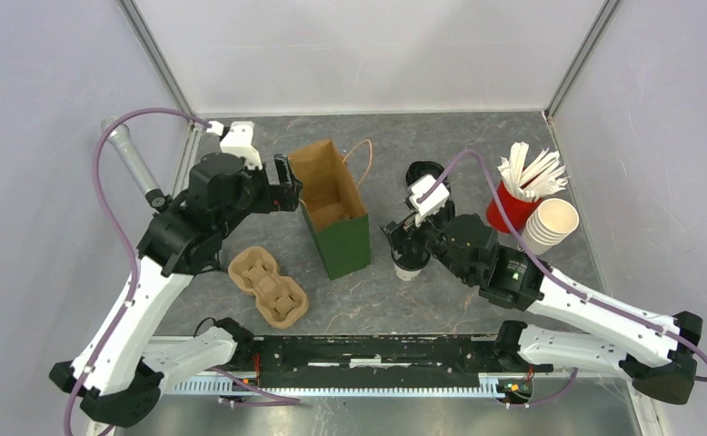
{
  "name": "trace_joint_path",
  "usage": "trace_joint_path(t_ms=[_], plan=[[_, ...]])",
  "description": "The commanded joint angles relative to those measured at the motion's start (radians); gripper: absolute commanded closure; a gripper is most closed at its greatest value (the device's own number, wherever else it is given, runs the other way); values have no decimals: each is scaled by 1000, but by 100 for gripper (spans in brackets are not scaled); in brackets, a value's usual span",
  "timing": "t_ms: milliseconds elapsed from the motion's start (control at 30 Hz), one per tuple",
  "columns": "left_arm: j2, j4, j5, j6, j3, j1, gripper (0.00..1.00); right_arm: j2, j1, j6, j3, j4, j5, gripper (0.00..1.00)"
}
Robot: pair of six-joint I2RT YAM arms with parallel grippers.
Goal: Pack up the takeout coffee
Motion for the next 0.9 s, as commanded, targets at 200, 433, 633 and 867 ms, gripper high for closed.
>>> trace_joint_path(t_ms=[200, 433, 633, 867], plan=[[93, 0, -127, -76, 229, 4, 3, -79, 1, 186, -92, 56, 41, 7], [242, -358, -174, -122, 418, 3, 2, 12, 1, 265, 39, -244, 56, 4], [265, -344, -164, -77, 372, 36, 3, 39, 1, 347, 25, -270, 99, 2], [347, -255, 110, -152, 397, 55, 12, 111, -1, 319, 125, -381, 141, 2]])
